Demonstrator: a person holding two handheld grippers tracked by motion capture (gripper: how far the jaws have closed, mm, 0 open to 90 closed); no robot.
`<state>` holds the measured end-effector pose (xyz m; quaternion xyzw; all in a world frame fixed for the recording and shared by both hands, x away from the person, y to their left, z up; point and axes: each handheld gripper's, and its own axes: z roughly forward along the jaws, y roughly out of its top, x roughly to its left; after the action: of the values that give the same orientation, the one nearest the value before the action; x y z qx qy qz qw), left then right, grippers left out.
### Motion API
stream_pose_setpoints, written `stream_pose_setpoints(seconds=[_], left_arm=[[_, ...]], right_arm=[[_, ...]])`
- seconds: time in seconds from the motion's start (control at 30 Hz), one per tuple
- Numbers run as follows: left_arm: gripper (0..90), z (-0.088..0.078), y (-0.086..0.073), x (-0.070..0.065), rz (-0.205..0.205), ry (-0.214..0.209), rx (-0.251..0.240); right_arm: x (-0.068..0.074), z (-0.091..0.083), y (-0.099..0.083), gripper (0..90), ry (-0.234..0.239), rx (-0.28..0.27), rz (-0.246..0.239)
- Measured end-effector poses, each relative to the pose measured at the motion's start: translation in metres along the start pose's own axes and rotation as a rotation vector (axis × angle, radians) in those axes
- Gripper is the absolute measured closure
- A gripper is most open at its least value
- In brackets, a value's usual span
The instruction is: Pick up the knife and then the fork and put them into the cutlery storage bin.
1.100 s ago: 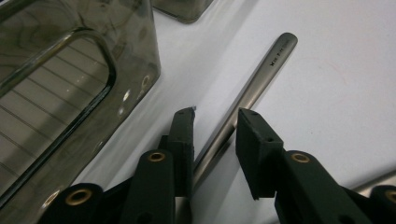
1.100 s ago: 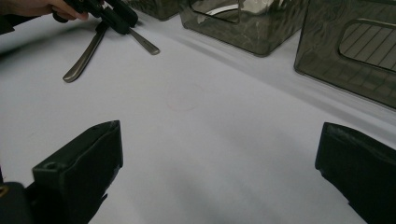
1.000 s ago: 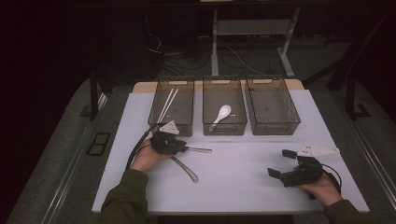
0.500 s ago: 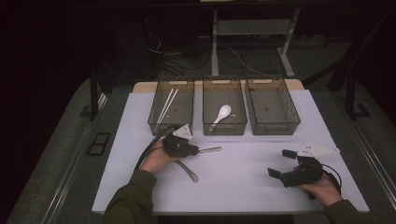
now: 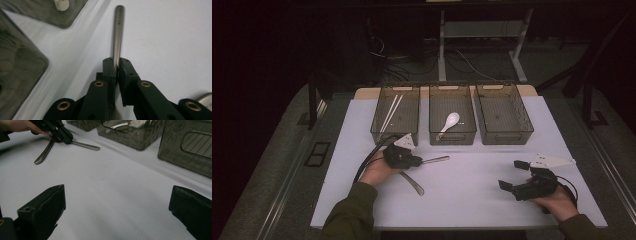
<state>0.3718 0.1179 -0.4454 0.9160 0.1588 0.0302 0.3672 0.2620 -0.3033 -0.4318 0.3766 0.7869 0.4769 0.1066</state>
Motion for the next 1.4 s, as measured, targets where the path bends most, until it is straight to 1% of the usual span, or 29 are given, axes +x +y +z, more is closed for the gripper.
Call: stream_pose_setpoints(seconds=[0.03, 0.13, 0.27, 0.43, 0.47, 0.6, 0.63, 0.67, 0.73, 0.77, 0.87, 1.03, 1.1, 1.13, 1.27, 1.3, 1.33, 1.37, 1.4], left_arm=[[84.2, 0.0, 0.001, -0.001, 0.011, 0.004, 0.008], [84.3, 0.001, 0.002, -0.002, 0.002, 0.006, 0.007], [84.4, 0.0, 0.004, -0.003, 0.001, 0.0, 0.005], [84.5, -0.008, 0.009, -0.006, 0.007, -0.016, -0.038], [84.6, -0.01, 0.01, -0.007, 0.016, -0.017, -0.042], [84.6, -0.012, 0.013, -0.011, 0.016, -0.033, -0.058], [84.6, -0.013, 0.014, -0.012, 0.025, -0.035, -0.061], [84.6, -0.013, 0.015, -0.014, 0.024, -0.04, -0.063], [84.6, -0.015, 0.019, -0.017, 0.035, -0.053, -0.077], [84.6, -0.015, 0.021, -0.019, 0.036, -0.061, -0.084], [84.6, -0.017, 0.026, -0.025, 0.055, -0.085, -0.095], [84.6, -0.017, 0.035, -0.038, 0.089, -0.122, -0.104], [84.6, -0.016, 0.038, -0.042, 0.109, -0.132, -0.105], [84.6, -0.015, 0.04, -0.045, 0.112, -0.141, -0.108], [84.5, -0.013, 0.047, -0.054, 0.138, -0.162, -0.119], [84.6, -0.012, 0.048, -0.056, 0.144, -0.17, -0.121], [84.5, -0.012, 0.05, -0.058, 0.151, -0.181, -0.121], [84.6, -0.011, 0.051, -0.06, 0.156, -0.184, -0.12], [84.6, -0.01, 0.052, -0.062, 0.159, -0.191, -0.125]], right_arm=[[0.0, 0.0, 0.0, 0.8, 0.0, -0.001, 0.0], [0.0, 0.0, 0.0, 0.8, 0.0, -0.003, -0.001], [0.0, -0.001, 0.0, 0.8, 0.002, -0.002, 0.005], [0.0, -0.001, 0.0, 0.8, 0.002, -0.002, 0.004], [0.0, -0.001, 0.0, 0.8, 0.003, -0.003, 0.004], [0.0, -0.002, 0.001, 0.8, 0.011, 0.0, 0.004], [0.0, -0.002, 0.001, 0.8, 0.013, 0.0, 0.002], [0.0, -0.002, 0.002, 0.8, 0.015, 0.0, 0.001], [0.0, -0.002, 0.004, 0.8, 0.025, 0.003, -0.004], [0.0, -0.003, 0.005, 0.8, 0.033, 0.003, -0.01], [0.001, -0.003, 0.011, 0.8, 0.047, 0.007, -0.034], [-0.001, -0.002, 0.024, 0.8, 0.085, 0.011, -0.06], [0.0, 0.0, 0.029, 0.9, 0.115, 0.018, -0.067], [0.001, 0.002, 0.031, 0.9, 0.122, 0.023, -0.071], [0.008, 0.012, 0.04, 1.6, 0.163, 0.068, -0.123], [0.009, 0.014, 0.043, 7.3, 0.181, 0.079, -0.138], [0.011, 0.017, 0.046, 13.1, 0.216, 0.091, -0.155], [0.013, 0.02, 0.05, 15.1, 0.251, 0.101, -0.169], [0.015, 0.023, 0.052, 15.2, 0.259, 0.106, -0.176]])
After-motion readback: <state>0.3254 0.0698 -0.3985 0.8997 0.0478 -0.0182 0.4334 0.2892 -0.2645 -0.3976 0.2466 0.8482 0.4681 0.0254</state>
